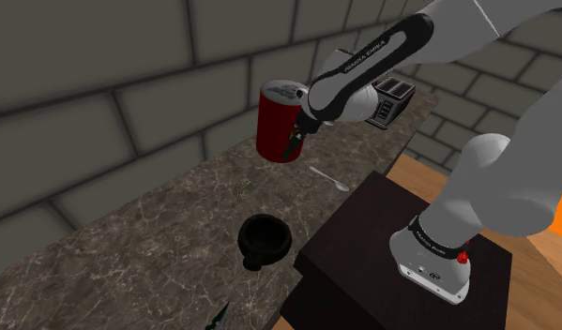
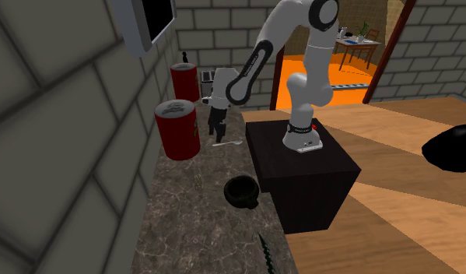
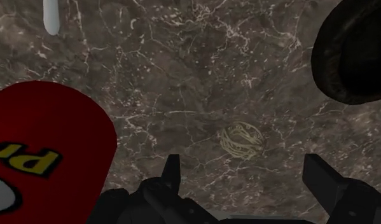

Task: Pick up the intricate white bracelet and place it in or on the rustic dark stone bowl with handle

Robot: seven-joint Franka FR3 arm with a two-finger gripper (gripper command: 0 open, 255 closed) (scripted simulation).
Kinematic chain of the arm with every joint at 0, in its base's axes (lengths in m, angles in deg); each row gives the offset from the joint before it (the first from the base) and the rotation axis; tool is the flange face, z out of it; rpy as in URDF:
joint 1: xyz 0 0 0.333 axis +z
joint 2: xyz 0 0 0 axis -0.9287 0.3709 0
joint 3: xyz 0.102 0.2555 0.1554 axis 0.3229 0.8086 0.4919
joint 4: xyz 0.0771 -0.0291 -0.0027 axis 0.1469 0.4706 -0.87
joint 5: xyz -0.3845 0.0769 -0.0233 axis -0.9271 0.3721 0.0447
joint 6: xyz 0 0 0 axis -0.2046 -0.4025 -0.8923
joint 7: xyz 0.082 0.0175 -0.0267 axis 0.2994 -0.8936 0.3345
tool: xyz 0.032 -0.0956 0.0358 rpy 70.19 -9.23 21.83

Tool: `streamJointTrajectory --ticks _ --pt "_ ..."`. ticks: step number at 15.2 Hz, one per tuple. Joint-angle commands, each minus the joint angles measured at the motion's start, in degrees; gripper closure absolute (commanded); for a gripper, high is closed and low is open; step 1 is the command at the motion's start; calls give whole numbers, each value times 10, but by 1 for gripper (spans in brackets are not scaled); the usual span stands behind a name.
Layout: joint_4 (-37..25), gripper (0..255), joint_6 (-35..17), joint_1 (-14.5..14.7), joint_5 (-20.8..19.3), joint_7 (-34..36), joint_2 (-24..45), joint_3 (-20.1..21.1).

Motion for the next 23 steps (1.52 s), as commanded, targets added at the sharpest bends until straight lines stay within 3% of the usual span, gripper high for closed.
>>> streamJointTrajectory --ticks 1,6,11,13,23 --pt "-26 0 -26 17 82 -68 56 4" --pt "-108 0 -67 -11 271 -241 188 69" --pt "-203 0 -103 -62 382 -367 311 144" --pt "-243 0 -116 -77 410 -406 359 167" --pt "-302 0 -143 -93 447 -449 434 195"
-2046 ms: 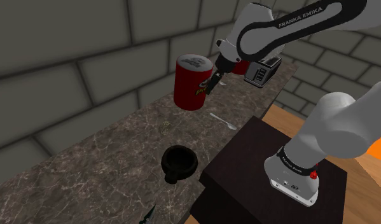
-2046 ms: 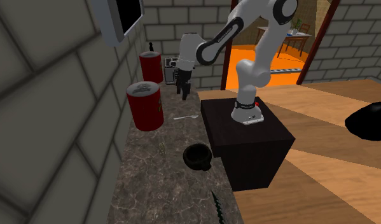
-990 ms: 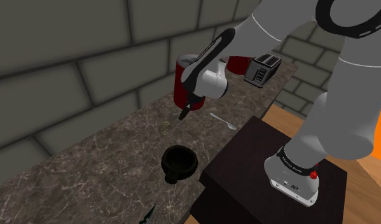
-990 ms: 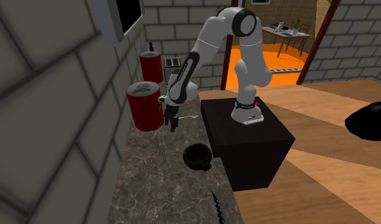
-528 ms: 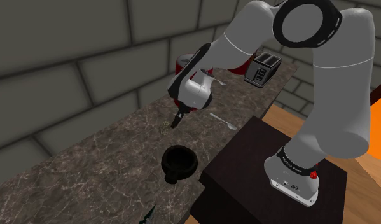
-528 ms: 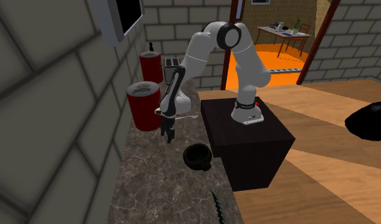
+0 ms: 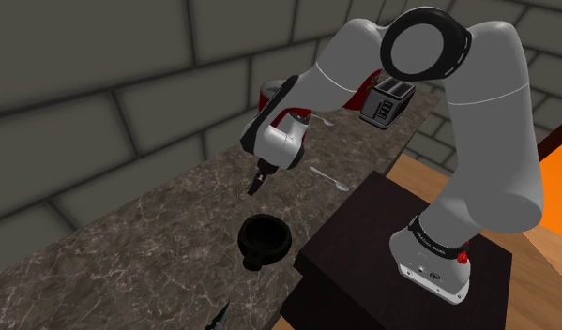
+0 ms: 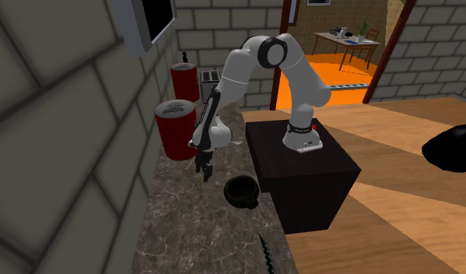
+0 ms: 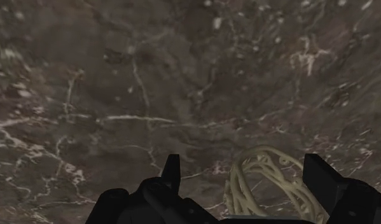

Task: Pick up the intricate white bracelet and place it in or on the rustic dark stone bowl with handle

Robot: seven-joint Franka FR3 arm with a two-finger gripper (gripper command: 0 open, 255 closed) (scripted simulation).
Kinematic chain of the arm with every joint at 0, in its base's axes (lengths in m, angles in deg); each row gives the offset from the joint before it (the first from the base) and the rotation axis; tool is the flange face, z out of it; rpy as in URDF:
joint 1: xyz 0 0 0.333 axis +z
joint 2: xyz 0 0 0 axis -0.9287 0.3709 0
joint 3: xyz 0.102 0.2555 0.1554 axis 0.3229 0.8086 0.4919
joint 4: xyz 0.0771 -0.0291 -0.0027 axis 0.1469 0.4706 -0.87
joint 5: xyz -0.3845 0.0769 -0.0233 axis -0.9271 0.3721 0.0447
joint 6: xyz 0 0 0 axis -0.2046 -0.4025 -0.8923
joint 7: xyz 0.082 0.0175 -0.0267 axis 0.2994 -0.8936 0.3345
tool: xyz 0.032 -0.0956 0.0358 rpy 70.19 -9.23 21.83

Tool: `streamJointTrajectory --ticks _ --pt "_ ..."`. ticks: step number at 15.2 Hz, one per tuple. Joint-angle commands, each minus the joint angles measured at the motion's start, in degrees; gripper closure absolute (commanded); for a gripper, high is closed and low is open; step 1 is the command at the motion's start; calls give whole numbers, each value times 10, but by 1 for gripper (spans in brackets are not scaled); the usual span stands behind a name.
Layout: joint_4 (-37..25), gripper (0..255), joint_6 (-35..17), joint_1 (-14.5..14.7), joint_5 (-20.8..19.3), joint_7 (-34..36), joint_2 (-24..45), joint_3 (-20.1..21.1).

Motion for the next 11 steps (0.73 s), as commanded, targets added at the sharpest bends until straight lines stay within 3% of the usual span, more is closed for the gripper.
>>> streamJointTrajectory --ticks 1,6,7,11 --pt "-3 0 -1 0 1 -1 3 1" --pt "-3 0 -1 0 1 -1 3 1" --pt "-3 255 -1 0 1 -1 3 1" --pt "-3 255 -1 0 1 -1 3 1"
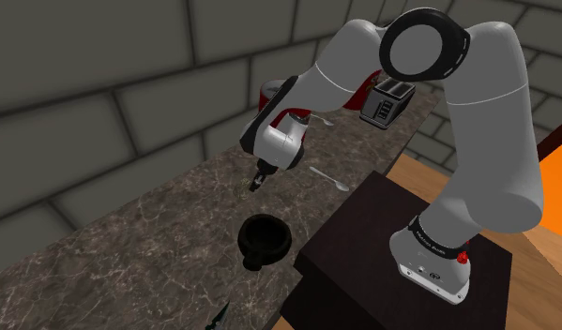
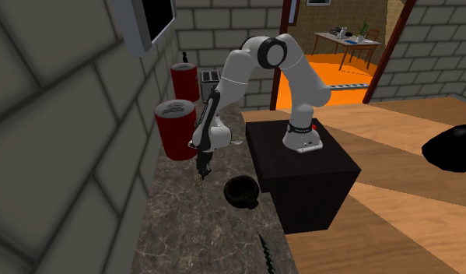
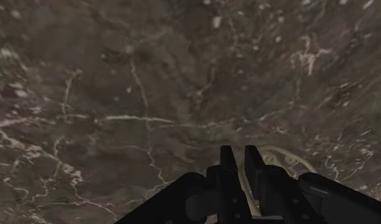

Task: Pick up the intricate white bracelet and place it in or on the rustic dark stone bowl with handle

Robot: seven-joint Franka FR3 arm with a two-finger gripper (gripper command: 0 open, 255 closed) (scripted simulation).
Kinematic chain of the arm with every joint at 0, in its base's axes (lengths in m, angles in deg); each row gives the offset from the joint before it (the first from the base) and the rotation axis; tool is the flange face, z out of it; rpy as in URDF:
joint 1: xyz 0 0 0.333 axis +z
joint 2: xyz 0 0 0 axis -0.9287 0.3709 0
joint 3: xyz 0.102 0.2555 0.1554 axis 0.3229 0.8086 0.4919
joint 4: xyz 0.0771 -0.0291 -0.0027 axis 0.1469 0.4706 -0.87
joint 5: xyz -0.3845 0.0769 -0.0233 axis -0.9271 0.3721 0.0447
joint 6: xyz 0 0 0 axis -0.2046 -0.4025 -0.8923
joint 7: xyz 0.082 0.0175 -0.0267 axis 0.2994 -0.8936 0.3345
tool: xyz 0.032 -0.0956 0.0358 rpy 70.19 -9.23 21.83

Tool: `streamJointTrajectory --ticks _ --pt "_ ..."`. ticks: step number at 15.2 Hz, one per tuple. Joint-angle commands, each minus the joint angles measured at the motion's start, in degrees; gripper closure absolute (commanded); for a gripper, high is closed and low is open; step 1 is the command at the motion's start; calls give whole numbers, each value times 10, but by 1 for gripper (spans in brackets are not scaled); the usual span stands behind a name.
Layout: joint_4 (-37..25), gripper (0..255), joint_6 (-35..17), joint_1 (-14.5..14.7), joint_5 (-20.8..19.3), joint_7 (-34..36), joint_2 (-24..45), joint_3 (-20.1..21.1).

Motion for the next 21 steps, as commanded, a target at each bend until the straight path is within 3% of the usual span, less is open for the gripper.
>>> streamJointTrajectory --ticks 1,5,21 --pt "0 255 0 0 0 0 0 0" --pt "0 255 0 0 0 0 0 0" --pt "83 255 70 80 -134 164 -138 -94"
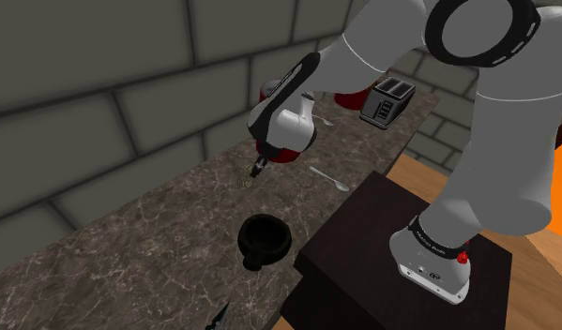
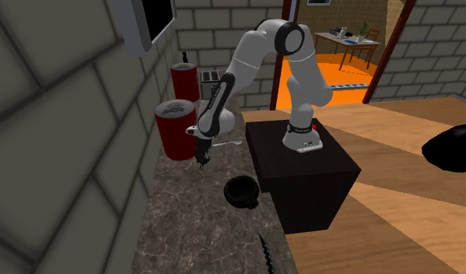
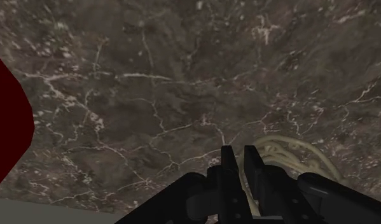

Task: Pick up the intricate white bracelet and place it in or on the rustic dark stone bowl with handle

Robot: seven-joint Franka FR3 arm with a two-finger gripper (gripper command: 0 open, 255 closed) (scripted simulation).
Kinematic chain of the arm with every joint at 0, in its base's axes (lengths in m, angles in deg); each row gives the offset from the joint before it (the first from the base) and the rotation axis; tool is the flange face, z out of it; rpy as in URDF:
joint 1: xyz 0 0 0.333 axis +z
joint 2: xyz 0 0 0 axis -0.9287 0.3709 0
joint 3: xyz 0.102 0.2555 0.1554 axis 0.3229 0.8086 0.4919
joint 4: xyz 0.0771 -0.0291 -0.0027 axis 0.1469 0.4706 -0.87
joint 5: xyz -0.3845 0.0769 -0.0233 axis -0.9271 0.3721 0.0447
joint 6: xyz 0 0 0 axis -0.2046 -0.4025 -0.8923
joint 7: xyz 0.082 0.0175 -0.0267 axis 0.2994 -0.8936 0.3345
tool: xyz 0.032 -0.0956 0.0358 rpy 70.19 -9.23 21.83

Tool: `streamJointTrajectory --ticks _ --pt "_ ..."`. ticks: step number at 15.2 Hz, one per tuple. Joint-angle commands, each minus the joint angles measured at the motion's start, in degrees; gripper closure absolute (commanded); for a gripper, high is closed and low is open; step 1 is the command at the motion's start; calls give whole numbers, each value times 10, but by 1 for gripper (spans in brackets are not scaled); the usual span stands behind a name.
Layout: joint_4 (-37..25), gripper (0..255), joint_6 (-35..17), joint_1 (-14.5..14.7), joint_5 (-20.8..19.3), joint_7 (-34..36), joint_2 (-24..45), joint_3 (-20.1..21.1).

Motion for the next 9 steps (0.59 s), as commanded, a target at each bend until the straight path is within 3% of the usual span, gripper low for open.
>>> streamJointTrajectory --ticks 1,9 --pt "7 255 8 9 -17 18 -15 -11" --pt "34 255 43 45 -96 99 -78 -59"
